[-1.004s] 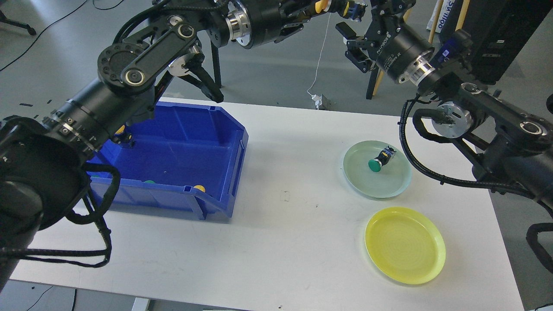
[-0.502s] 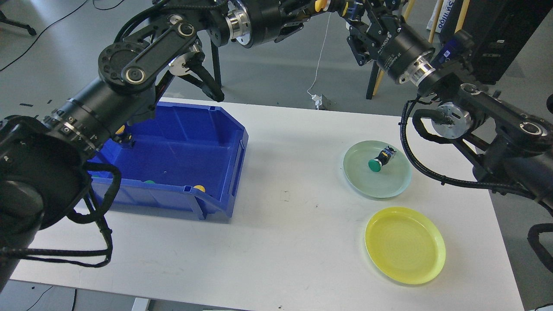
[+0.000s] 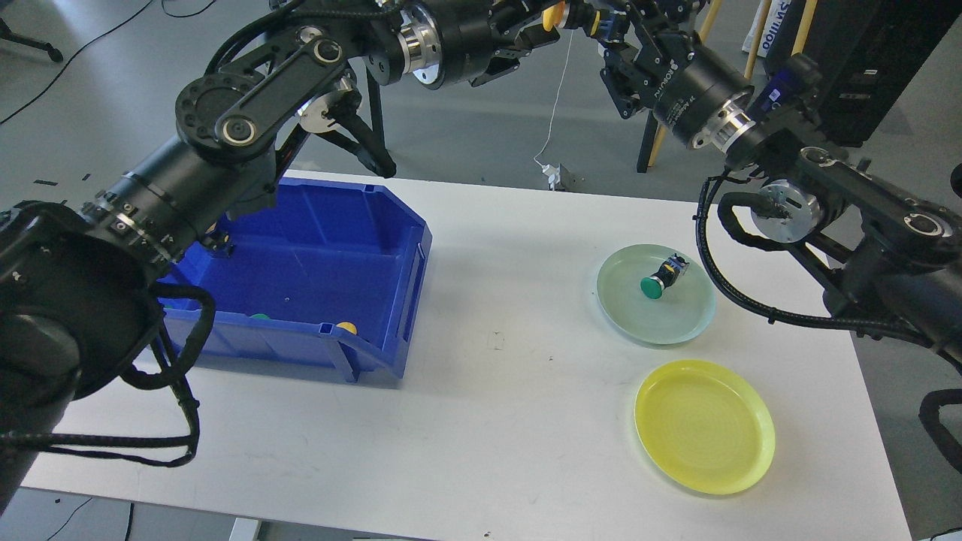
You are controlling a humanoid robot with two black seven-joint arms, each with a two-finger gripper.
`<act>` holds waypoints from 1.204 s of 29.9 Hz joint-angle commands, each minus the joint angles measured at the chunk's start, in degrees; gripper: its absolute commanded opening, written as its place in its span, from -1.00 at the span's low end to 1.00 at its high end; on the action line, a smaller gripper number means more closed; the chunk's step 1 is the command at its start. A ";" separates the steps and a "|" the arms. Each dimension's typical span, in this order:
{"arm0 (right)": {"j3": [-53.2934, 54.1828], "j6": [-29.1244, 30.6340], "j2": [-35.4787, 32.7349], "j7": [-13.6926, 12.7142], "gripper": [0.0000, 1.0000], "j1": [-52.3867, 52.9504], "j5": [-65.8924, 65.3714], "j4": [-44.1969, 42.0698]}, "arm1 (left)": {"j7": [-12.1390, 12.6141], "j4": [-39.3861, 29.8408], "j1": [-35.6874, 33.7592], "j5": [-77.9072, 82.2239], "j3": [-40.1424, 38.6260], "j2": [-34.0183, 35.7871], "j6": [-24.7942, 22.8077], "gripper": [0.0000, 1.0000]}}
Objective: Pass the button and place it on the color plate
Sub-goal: 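Lift the yellow button and hand it from the left to the right gripper, then carry the button with the right gripper and release it on the yellow plate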
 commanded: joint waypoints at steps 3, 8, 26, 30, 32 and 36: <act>-0.03 0.38 -0.27 -0.45 -0.79 0.10 0.04 -0.12 | 0.44 0.14 0.00 -0.36 0.43 0.48 0.01 0.97; -0.20 0.99 -5.18 -1.60 -0.78 -0.25 0.13 0.23 | 0.27 2.77 0.00 -0.28 0.52 2.40 0.01 0.97; -8.99 13.74 -36.21 -2.13 -0.72 -28.00 -0.39 15.08 | -2.90 2.16 -2.64 -0.28 -0.09 13.49 0.01 0.97; -10.74 13.74 -37.71 -2.74 -0.70 -33.55 -0.83 17.63 | -2.99 2.16 -2.64 -0.28 -0.18 13.40 0.01 0.97; -12.59 13.48 -37.71 -2.74 -0.69 -34.79 -1.01 17.63 | -2.99 2.16 -2.64 -0.36 -0.18 13.40 0.01 0.97; -16.63 12.08 -36.92 -2.39 -0.68 -35.05 -2.76 16.75 | -2.99 2.16 -2.64 -0.36 -0.53 13.40 0.01 0.97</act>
